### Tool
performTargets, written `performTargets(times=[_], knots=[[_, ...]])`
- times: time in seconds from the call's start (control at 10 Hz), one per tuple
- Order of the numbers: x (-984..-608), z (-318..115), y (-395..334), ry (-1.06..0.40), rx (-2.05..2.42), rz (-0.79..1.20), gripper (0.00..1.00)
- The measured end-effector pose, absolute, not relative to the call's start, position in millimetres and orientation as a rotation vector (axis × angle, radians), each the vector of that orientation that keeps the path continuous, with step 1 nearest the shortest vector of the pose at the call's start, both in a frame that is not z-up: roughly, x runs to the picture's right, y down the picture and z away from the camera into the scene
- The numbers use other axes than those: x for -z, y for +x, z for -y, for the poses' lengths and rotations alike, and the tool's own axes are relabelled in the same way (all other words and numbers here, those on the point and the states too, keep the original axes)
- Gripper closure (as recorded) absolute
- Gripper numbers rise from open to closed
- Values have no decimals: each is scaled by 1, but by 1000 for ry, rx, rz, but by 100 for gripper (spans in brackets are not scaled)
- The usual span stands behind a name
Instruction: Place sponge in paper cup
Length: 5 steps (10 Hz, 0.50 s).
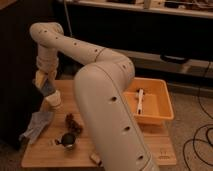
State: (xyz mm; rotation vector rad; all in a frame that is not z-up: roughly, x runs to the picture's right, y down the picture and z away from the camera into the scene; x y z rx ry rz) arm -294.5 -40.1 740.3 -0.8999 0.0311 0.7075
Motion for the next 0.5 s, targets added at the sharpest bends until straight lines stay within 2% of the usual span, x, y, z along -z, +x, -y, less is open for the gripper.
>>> performTargets(times=[0.5], knots=[[-758, 29, -286, -853, -767, -137, 100]])
